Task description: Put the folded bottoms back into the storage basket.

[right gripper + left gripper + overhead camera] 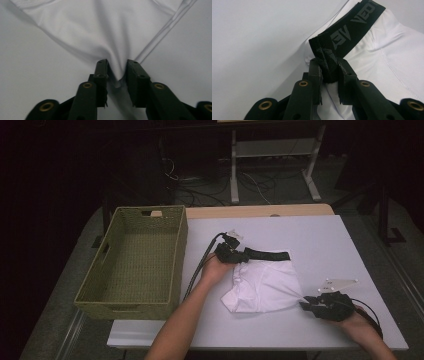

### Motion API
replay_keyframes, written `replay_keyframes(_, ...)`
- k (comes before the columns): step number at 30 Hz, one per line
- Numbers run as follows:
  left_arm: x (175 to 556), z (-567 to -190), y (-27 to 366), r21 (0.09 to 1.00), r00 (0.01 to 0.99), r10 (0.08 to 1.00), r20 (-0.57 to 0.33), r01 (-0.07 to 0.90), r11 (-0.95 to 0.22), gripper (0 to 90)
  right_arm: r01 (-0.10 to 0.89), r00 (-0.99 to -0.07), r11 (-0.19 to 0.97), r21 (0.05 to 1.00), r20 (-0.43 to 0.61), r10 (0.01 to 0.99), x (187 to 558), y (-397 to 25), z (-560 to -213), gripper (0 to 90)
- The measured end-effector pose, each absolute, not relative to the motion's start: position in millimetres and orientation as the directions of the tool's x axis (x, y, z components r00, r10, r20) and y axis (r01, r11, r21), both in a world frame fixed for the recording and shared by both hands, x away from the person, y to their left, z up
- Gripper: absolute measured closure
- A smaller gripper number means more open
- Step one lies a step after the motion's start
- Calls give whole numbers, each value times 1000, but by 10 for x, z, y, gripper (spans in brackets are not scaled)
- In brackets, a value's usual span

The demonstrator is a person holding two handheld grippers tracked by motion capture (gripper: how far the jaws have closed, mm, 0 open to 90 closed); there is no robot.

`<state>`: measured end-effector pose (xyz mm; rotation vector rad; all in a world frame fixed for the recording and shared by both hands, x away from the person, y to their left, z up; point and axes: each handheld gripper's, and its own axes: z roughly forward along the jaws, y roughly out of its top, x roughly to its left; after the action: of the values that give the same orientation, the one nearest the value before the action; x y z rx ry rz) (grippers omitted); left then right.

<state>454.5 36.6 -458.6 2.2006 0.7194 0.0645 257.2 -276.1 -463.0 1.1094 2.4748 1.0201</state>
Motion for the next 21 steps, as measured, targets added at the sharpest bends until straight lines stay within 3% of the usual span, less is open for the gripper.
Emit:
replay_keyframes(3, 4544, -4584, 365, 712, 831, 522, -193, 485, -509, 771, 559, -684, 471, 682, 59, 727, 2587, -2748, -4628, 819)
replay_keyframes(21, 4483, -4394, 402, 763, 839, 499, -217, 464, -450, 787, 518, -712, 402, 755, 119, 692, 2637, -2742, -4394, 850)
